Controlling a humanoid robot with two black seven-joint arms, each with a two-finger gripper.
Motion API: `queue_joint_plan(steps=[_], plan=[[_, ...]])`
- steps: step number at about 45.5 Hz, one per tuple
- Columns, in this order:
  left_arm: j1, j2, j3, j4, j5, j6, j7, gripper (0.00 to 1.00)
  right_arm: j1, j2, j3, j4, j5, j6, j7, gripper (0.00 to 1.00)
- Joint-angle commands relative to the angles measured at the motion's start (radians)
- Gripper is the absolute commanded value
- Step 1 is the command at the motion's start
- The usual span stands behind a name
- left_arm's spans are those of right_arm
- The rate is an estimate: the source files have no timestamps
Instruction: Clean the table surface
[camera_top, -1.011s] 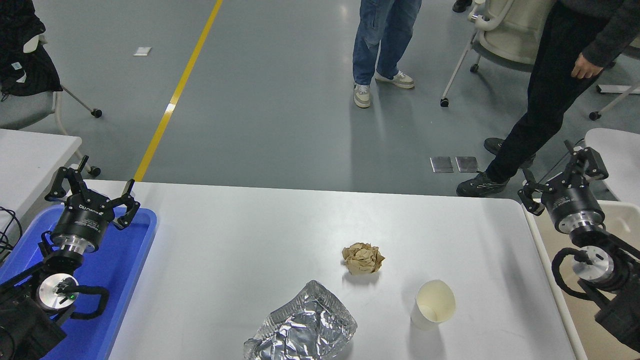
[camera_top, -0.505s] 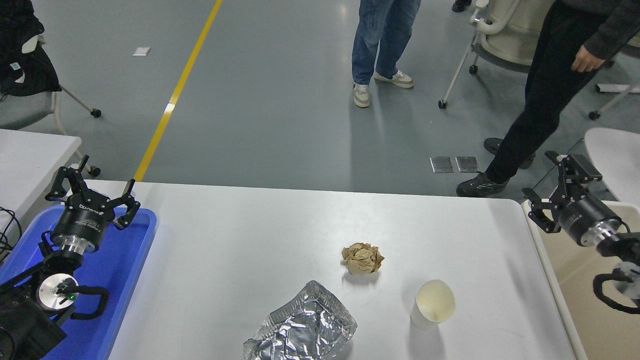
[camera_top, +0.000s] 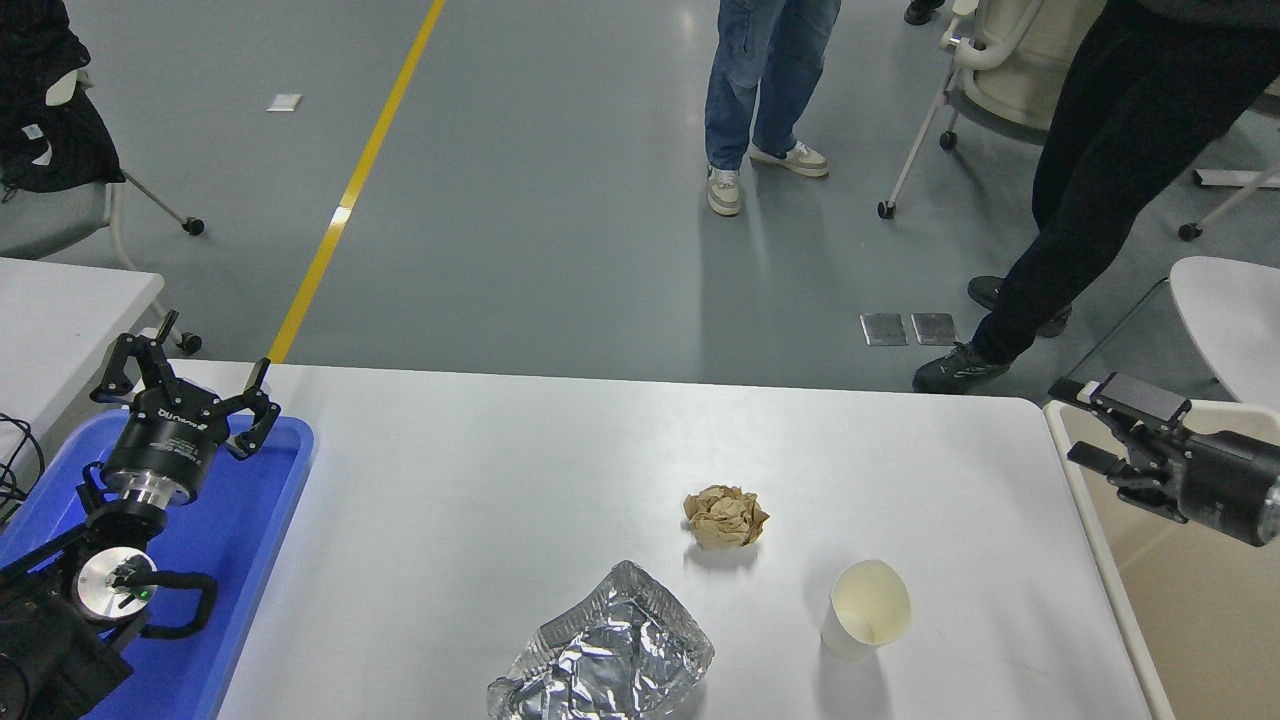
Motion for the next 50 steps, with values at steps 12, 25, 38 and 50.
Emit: queue_joint_plan(steps=[12,25,38,50], plan=[[0.0,-0.001,0.0,0.001,0.0,0.0,-0.001,1.0,0.0,-0.087,-0.155,0.227,-0.291,-0.06,0.014,1.0],[0.0,-0.001,0.0,0.0,0.0,0.0,-0.001,1.0,0.0,-0.104,-0.158,0.264,-0.286,-0.069,-0.029,1.0],[0.0,-0.001,0.0,0.0,0.0,-0.001,0.001,1.0,0.0,-0.138,-0.144,0.371,-0.049,-0.078,-0.199,1.0],[0.0,-0.001,0.0,0.0,0.0,0.0,0.001,1.0,-0.005,-0.146,-0.15,0.437,-0.021,-0.124,-0.216,1.0]])
